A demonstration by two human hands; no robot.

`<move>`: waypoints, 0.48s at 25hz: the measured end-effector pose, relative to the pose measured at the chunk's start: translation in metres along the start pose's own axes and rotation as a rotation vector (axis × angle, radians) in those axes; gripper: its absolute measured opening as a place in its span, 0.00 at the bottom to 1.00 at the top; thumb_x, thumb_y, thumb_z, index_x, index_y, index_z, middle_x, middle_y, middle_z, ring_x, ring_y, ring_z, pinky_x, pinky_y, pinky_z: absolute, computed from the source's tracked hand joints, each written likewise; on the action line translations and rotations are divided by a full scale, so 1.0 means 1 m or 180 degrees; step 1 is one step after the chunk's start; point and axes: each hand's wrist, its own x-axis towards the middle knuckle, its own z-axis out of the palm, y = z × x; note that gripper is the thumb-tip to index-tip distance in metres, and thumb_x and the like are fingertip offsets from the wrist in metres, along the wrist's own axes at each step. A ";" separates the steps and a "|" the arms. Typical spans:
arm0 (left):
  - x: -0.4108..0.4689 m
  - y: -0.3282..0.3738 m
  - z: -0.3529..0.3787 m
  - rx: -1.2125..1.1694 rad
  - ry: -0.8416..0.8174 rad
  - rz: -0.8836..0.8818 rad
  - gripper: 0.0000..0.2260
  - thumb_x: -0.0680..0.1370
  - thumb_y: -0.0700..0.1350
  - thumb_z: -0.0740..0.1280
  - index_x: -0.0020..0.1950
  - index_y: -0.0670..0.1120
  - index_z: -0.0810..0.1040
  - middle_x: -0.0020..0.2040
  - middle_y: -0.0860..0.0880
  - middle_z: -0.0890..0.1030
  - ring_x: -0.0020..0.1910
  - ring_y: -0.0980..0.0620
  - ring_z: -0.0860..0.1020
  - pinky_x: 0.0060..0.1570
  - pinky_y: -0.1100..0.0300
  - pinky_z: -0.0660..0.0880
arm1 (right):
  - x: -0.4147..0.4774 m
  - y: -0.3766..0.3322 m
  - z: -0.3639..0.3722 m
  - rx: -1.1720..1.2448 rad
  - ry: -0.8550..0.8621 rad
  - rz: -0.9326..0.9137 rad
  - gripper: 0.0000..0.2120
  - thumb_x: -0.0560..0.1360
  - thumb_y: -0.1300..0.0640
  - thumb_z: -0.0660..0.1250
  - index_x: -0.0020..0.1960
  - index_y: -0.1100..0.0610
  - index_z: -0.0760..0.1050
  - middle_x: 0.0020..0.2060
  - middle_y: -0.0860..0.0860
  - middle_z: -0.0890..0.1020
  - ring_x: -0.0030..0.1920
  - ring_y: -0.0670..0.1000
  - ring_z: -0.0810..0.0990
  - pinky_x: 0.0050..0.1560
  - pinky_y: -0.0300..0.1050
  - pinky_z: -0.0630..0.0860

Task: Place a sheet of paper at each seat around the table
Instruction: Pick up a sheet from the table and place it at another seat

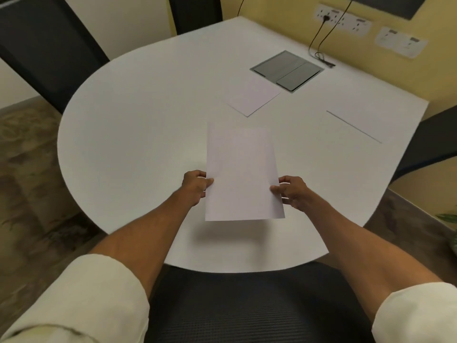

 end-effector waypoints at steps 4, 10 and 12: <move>0.027 -0.030 0.003 0.0163 0.0156 -0.0175 0.10 0.74 0.32 0.69 0.54 0.39 0.77 0.58 0.38 0.80 0.52 0.41 0.80 0.52 0.49 0.78 | 0.027 0.030 0.009 -0.0054 0.0043 0.0259 0.09 0.71 0.70 0.71 0.42 0.58 0.75 0.42 0.56 0.81 0.42 0.56 0.80 0.37 0.46 0.76; 0.058 -0.062 0.006 0.0509 0.0314 -0.0254 0.11 0.72 0.34 0.72 0.53 0.41 0.79 0.54 0.39 0.81 0.53 0.41 0.81 0.55 0.46 0.79 | 0.051 0.060 0.021 -0.0080 0.0103 0.0474 0.08 0.71 0.69 0.70 0.42 0.58 0.75 0.45 0.58 0.80 0.44 0.57 0.79 0.39 0.46 0.76; 0.064 -0.067 0.008 0.0630 0.0383 -0.0247 0.10 0.72 0.35 0.72 0.52 0.42 0.79 0.51 0.41 0.82 0.49 0.43 0.81 0.53 0.52 0.79 | 0.056 0.065 0.024 -0.0127 0.0129 0.0501 0.09 0.72 0.69 0.70 0.41 0.57 0.75 0.46 0.59 0.80 0.43 0.57 0.79 0.38 0.45 0.76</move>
